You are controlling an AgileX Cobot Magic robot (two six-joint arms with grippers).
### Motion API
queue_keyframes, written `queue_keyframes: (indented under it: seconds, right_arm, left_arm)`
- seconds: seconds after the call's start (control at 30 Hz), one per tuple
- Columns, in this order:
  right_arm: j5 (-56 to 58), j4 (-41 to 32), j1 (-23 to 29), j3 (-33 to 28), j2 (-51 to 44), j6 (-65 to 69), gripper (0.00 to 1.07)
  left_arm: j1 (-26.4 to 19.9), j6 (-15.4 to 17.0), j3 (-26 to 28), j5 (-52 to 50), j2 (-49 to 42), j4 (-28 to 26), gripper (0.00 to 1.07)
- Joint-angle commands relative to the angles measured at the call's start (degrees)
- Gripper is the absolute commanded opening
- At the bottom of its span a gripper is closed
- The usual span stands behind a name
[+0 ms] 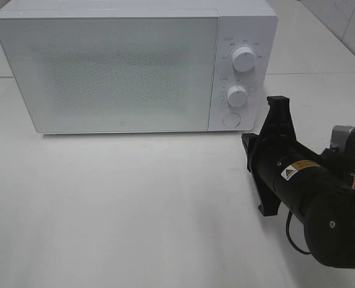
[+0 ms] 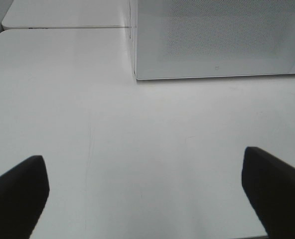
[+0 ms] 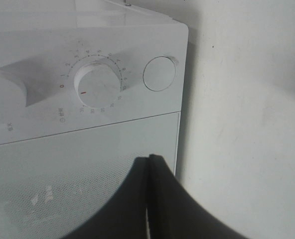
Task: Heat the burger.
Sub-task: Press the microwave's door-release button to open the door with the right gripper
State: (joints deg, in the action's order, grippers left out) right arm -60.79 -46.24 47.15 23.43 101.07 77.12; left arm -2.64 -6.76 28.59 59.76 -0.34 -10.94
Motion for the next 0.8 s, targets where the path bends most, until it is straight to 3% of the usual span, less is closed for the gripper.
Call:
queue_keyframes:
  seconds: [0.03, 0.8]
  right_arm:
    - [-0.17, 3.09, -2.35, 2.58, 1.95, 1.60, 0.00]
    - [8.77, 8.25, -11.86, 15.01, 11.97, 1.60, 0.00]
  left_arm:
    - [0.29, 0.23, -0.11, -0.40, -1.20, 0.00, 1.03]
    - [0.29, 0.23, -0.11, -0.40, -1.20, 0.00, 1.03]
